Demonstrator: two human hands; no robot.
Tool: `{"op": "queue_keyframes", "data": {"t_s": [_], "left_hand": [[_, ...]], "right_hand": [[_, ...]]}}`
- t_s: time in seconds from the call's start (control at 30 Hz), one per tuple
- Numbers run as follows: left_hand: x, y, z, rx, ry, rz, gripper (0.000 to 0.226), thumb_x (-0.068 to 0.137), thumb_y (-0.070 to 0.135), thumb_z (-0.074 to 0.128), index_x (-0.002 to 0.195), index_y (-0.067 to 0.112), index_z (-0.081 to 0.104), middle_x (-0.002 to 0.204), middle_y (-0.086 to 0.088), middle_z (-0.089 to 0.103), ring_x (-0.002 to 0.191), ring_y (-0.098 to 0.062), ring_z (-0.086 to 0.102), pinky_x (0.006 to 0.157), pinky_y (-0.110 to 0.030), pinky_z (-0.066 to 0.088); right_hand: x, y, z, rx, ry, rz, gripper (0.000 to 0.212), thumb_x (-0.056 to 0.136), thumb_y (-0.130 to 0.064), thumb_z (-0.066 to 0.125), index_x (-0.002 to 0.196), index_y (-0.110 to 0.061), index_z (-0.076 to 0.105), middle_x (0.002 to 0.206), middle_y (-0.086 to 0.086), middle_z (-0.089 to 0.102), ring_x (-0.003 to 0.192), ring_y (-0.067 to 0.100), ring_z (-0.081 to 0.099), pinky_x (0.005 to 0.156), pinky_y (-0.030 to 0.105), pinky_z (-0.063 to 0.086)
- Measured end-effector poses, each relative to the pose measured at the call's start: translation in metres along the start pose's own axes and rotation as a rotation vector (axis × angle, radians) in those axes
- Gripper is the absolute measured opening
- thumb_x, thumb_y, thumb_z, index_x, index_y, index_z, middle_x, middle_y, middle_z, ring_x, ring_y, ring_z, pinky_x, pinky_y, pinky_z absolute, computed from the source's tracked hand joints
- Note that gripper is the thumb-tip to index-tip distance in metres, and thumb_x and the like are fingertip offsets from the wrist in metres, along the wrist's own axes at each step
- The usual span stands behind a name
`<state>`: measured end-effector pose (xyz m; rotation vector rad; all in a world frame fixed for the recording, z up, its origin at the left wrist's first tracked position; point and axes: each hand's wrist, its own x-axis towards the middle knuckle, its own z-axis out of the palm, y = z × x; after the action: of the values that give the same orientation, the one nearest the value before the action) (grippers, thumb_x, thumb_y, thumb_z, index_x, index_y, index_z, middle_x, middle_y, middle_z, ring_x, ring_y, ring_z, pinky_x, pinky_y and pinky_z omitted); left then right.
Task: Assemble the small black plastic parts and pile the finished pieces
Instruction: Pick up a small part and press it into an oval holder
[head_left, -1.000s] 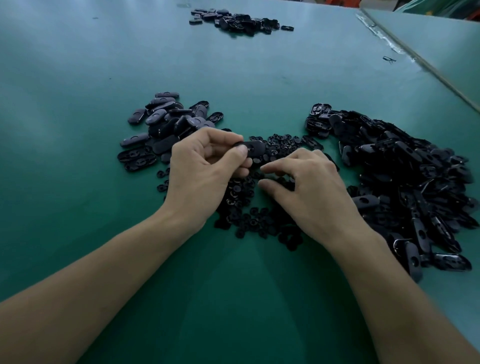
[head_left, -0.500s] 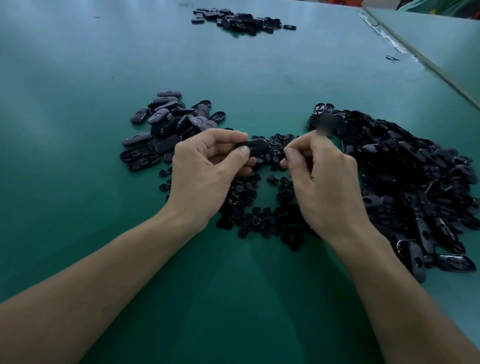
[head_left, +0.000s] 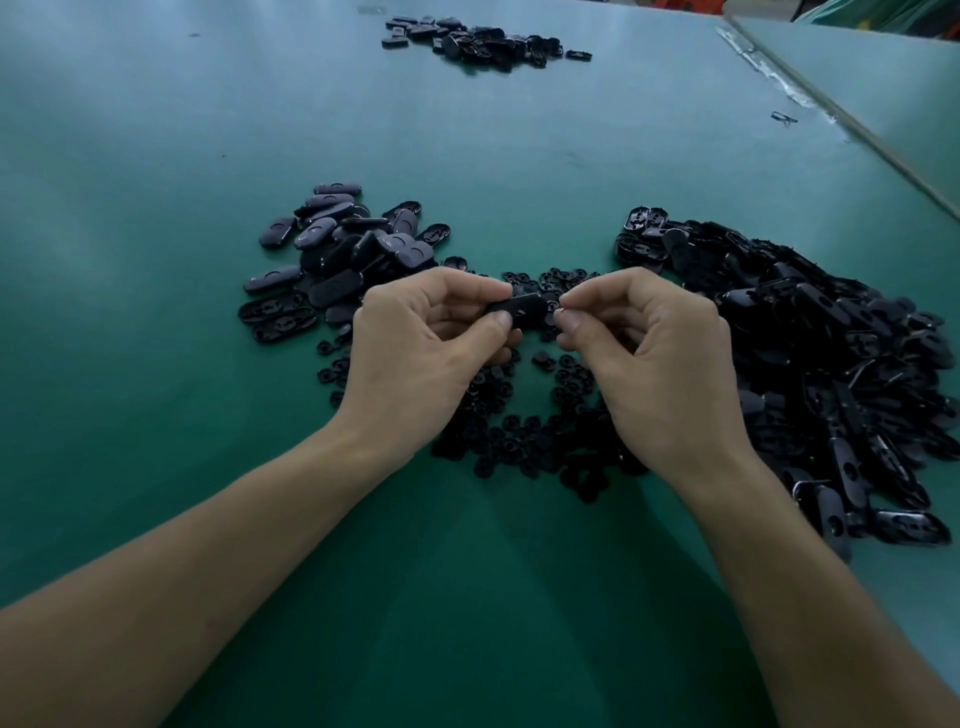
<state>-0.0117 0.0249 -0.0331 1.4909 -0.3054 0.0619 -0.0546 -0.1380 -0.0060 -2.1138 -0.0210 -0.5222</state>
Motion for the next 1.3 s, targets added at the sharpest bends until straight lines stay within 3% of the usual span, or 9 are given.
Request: {"op": "queue_keyframes", "data": {"t_s": [0.13,0.27,0.43,0.6,0.77,1.07,1.2,1.3], "left_hand": [[-0.001,0.000,-0.001,0.022,-0.015,0.003,0.018,0.085,-0.001,0.073,0.094,0.016,0.074,0.082,-0.006,0.077,0.076,-0.023,0.077,0.069,-0.028,0.061],[-0.002,0.000,-0.001,0.048,-0.054,-0.001,0.018,0.084,0.001,0.074,0.096,0.015,0.074,0.082,-0.004,0.078,0.076,-0.022,0.077,0.071,-0.031,0.062],[-0.003,0.003,0.000,0.079,-0.083,0.020,0.020,0.077,0.010,0.075,0.093,0.023,0.075,0.084,0.001,0.078,0.077,-0.017,0.077,0.071,-0.027,0.061],[-0.002,0.004,0.000,0.106,-0.082,0.033,0.022,0.076,0.010,0.077,0.093,0.023,0.075,0.085,0.004,0.078,0.078,-0.012,0.076,0.072,-0.023,0.060],[-0.001,0.005,0.000,0.115,-0.087,0.045,0.026,0.078,0.003,0.077,0.092,0.024,0.074,0.085,0.004,0.078,0.080,-0.011,0.075,0.074,-0.021,0.058],[0.000,0.006,0.000,0.151,-0.085,0.056,0.025,0.083,-0.004,0.072,0.092,0.019,0.072,0.086,0.003,0.076,0.080,-0.015,0.074,0.078,-0.032,0.061],[0.000,0.005,-0.001,0.129,-0.083,0.050,0.024,0.085,-0.007,0.070,0.097,0.014,0.072,0.092,-0.002,0.077,0.087,-0.019,0.075,0.083,-0.038,0.062],[0.000,0.005,-0.001,0.106,-0.089,0.054,0.024,0.087,-0.007,0.070,0.100,0.013,0.072,0.093,-0.003,0.077,0.086,-0.020,0.075,0.079,-0.032,0.061]], "right_hand": [[0.000,0.000,0.001,-0.026,0.032,-0.028,0.021,0.089,-0.013,0.074,0.086,-0.034,0.068,0.090,-0.012,0.066,0.079,0.003,0.063,0.071,0.013,0.048],[0.000,-0.001,0.003,0.098,-0.005,0.020,0.016,0.090,-0.013,0.074,0.086,-0.028,0.070,0.077,-0.008,0.070,0.071,0.007,0.066,0.069,0.021,0.053],[-0.003,-0.001,0.010,0.143,-0.022,0.070,0.017,0.088,-0.012,0.073,0.083,-0.028,0.070,0.078,-0.007,0.073,0.073,0.011,0.071,0.072,0.032,0.059],[-0.003,0.000,0.014,0.210,-0.013,0.135,0.018,0.086,-0.011,0.076,0.080,-0.027,0.071,0.075,-0.009,0.074,0.070,0.008,0.072,0.064,0.021,0.053],[-0.003,0.001,0.013,0.236,-0.028,0.143,0.018,0.084,-0.009,0.077,0.081,-0.026,0.072,0.075,-0.006,0.075,0.070,0.010,0.073,0.065,0.022,0.055],[-0.006,-0.004,0.018,0.135,0.018,0.071,0.021,0.084,-0.007,0.077,0.084,-0.028,0.076,0.076,-0.012,0.074,0.072,0.005,0.072,0.070,0.022,0.057],[-0.008,-0.010,0.021,0.052,0.021,0.013,0.018,0.087,-0.008,0.074,0.096,-0.022,0.080,0.083,-0.022,0.072,0.077,-0.005,0.069,0.073,0.010,0.052],[-0.008,-0.012,0.021,-0.004,0.060,-0.030,0.019,0.086,-0.008,0.073,0.098,-0.020,0.080,0.084,-0.020,0.071,0.083,-0.007,0.068,0.075,0.005,0.048]]}}
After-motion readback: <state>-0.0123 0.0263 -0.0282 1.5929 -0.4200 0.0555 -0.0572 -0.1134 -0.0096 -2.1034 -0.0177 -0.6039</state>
